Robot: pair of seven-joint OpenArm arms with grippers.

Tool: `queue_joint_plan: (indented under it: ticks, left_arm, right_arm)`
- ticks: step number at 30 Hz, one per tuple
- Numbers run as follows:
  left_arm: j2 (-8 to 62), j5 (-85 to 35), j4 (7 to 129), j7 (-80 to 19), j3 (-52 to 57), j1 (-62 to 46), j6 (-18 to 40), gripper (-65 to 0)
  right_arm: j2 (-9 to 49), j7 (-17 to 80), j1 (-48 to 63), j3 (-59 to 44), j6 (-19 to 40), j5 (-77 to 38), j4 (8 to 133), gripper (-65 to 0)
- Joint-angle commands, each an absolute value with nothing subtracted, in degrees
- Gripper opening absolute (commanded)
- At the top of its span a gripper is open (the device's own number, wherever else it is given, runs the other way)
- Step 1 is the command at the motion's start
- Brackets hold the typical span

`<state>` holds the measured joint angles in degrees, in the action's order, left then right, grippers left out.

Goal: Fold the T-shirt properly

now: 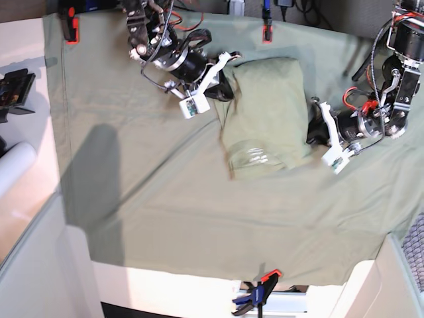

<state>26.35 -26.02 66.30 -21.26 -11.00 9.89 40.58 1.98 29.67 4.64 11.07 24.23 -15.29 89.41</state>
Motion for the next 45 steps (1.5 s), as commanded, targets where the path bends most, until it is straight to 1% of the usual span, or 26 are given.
queue_joint_plan:
  ticks: [1,4,8,12,16,19,23,26,31,34,36,39,43,45]
  left_arm:
    - [27.0,-24.6,65.2,-21.6,-10.6,11.6,40.0,-65.0]
    - [26.9,-24.6,62.3,-20.5,-10.6,13.2,40.0,-65.0]
    - [26.7,-24.6,61.9,-20.6,-10.6,14.5,40.0,-65.0]
    - [27.6,-25.5,61.9,-21.4,-9.7,14.7,40.0,-65.0]
    - [30.1,-34.5,62.6,-25.8,-5.0,14.3,40.0,-65.0]
    - [32.0,-40.9,67.2,-31.1,0.4,11.6,40.0,-65.0]
    - [35.4,-46.7,78.2,-36.2,5.5,3.6,40.0,-65.0]
    - [37.5,-48.3,87.4,-38.5,9.2,-4.6,40.0,-65.0]
    - [38.1,-52.4,101.1,-43.3,19.9,-20.2,40.0,-65.0]
    - [38.1,-54.2,106.9,-44.6,26.7,-30.2,40.0,-65.0]
    - [38.1,-54.4,108.9,-44.6,30.0,-36.6,40.0,-65.0]
    - [37.9,-53.8,109.1,-44.6,32.1,-44.9,40.0,-65.0]
    - [36.1,-49.8,107.3,-44.6,31.5,-54.3,40.0,-65.0]
    - [35.1,-47.9,104.7,-44.6,30.5,-57.4,40.0,-65.0]
  right_arm:
    - [0.7,28.7,5.0,11.4,24.7,-17.0,91.2,-65.0]
    - [-1.7,28.7,6.6,11.4,24.7,-17.0,92.6,-65.0]
    - [-3.9,28.6,6.7,11.4,24.7,-16.9,92.8,-65.0]
    - [-3.9,28.5,6.7,11.1,24.7,-14.4,93.1,-65.0]
    - [-2.3,28.6,6.8,10.0,24.7,-12.6,94.9,-65.0]
    - [-0.4,29.7,7.2,8.9,24.7,-12.6,98.7,-65.0]
    - [2.3,32.4,9.4,7.1,24.7,-12.7,105.4,-65.0]
    - [4.2,34.0,12.9,5.5,24.7,-12.7,109.5,-65.0]
    - [7.2,34.6,22.8,2.4,24.7,-14.6,115.4,-65.0]
    - [8.7,34.8,29.8,1.3,24.7,-15.3,118.1,-65.0]
    - [9.8,34.8,33.9,1.2,24.7,-16.4,118.8,-65.0]
    - [11.4,34.8,39.5,1.2,24.7,-17.4,118.8,-65.0]
    - [13.7,34.8,46.7,1.2,24.7,-17.0,118.3,-65.0]
    - [14.5,34.8,49.3,1.2,24.7,-16.7,117.0,-65.0]
